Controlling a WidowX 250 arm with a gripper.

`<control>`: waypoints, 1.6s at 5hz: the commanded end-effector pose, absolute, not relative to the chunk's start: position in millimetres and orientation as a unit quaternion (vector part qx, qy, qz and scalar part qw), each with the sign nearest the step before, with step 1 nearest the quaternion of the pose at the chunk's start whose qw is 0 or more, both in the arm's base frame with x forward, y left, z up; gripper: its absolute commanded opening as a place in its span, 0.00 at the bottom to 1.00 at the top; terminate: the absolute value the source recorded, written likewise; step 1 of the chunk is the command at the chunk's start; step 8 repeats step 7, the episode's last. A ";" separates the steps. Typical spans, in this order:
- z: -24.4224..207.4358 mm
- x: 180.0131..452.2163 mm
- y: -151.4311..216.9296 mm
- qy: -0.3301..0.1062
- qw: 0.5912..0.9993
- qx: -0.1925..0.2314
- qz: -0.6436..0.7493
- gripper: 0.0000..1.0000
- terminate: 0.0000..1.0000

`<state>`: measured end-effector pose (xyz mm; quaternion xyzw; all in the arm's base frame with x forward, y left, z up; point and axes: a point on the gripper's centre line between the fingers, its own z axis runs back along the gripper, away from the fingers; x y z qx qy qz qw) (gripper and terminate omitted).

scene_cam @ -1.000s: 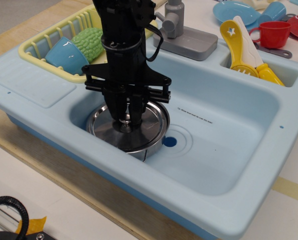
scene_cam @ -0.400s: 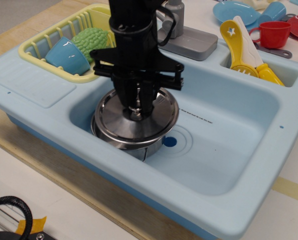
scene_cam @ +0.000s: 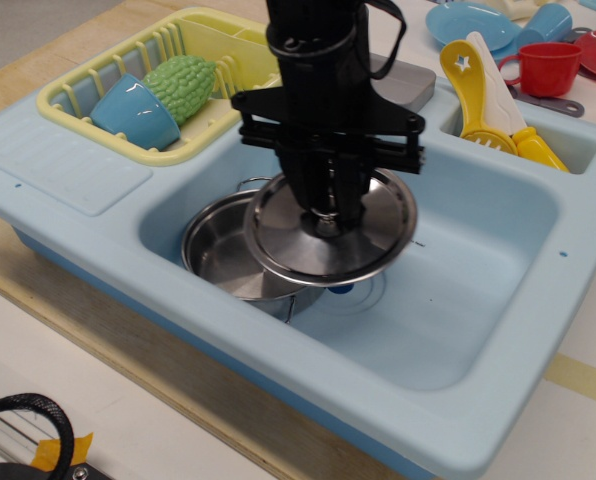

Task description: Take lid off pot or pan

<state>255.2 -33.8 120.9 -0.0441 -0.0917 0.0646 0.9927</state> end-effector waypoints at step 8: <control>105.7 284.1 -87.5 -0.098 0.979 -0.176 0.012 1.00 1.00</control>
